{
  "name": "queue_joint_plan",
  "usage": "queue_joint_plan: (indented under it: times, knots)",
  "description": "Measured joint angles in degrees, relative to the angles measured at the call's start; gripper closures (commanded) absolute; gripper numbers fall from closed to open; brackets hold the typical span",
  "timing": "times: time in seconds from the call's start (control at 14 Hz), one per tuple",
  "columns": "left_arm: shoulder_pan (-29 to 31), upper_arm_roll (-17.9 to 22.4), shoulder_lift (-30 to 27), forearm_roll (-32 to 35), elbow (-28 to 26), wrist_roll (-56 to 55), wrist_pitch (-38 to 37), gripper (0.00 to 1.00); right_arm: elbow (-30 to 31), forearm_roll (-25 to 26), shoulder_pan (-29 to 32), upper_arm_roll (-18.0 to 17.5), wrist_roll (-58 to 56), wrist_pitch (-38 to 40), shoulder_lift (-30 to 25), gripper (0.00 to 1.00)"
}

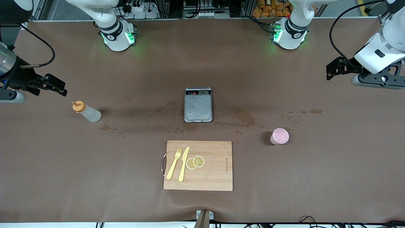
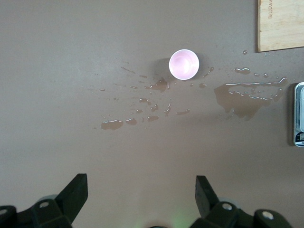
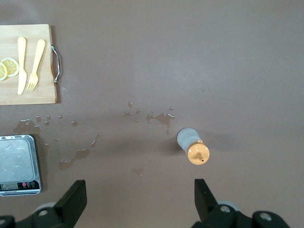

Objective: Add sauce to pink cup with both arms
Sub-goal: 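Reach the right gripper toward the bottle while the left gripper reaches the cup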

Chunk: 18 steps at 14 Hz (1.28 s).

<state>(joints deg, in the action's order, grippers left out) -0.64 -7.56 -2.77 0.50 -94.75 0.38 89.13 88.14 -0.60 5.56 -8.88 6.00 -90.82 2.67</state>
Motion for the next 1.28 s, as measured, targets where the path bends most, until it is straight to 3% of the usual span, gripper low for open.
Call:
queue_joint_plan:
  times: [0.71,1.28]
  knots:
    - [0.01,0.00,0.00,0.02,0.09,0.01,0.00,0.00,0.05,0.00,0.74,0.12,0.00,0.33,0.87,0.00]
    - [0.79,0.04,0.00,0.09,0.21,0.04,0.33,0.00,0.30,0.68,8.61,0.27,-0.03,1.03,7.07,0.00]
